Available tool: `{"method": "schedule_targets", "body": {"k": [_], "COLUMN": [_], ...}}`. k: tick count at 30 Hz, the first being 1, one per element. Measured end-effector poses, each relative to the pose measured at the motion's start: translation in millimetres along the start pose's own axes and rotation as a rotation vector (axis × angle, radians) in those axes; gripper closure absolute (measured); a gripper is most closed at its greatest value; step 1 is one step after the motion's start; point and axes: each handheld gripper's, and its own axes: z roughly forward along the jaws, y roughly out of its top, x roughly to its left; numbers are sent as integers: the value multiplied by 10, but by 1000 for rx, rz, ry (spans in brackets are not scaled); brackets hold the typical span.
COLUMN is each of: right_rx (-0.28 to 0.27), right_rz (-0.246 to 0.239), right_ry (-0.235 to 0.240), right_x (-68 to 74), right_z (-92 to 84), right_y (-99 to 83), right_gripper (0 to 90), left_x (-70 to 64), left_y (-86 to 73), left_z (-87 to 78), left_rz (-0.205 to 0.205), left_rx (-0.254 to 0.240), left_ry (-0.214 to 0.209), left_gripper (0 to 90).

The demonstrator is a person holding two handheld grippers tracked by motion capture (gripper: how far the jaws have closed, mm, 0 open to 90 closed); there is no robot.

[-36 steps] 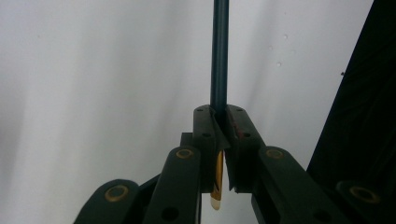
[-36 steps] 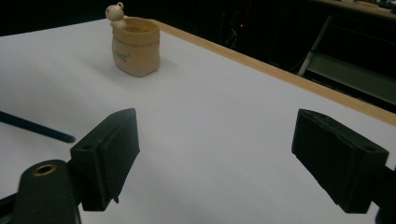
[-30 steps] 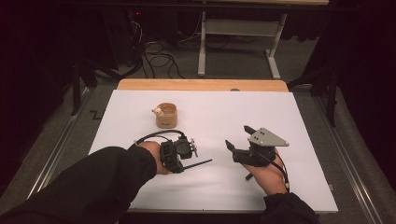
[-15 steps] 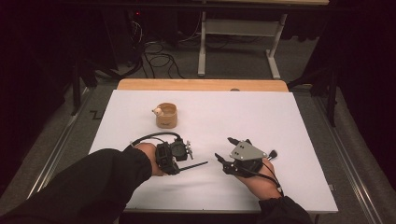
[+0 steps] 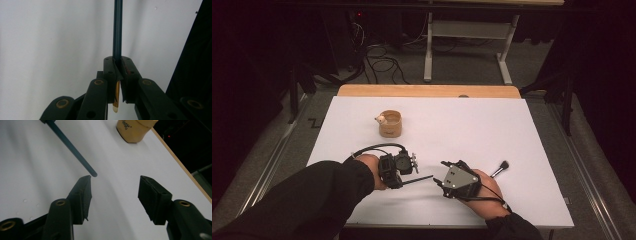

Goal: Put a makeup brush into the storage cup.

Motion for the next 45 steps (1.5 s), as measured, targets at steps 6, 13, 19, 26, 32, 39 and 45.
{"method": "schedule_targets", "body": {"k": [6,13,19,26,32,39,45], "right_rx": [22,27,32,52,61,80,80], "right_rz": [-72,-129,-168,-267,-287,-340,-372], "right_ry": [4,-10,-31,-32,-16,-12,-14], "right_x": [41,72,123,149,173,200,227], "right_z": [-1,-26,-37,-32,-12,10,22], "right_y": [22,48,72,73,72,69,78], "right_gripper": [504,552,580,632,659,693,727], "left_x": [-9,-31,-45,-50,-47,-55,-67], "left_y": [14,85,160,228,277,332,369], "left_z": [-6,-103,-110,-75,-90,-83,-62], "left_rz": [-6,7,25,36,42,56,62], "left_rx": [14,39,72,85,96,120,132], "left_ry": [3,0,-2,6,10,11,12], "left_gripper": [837,837,837,837,837,837,837]}}
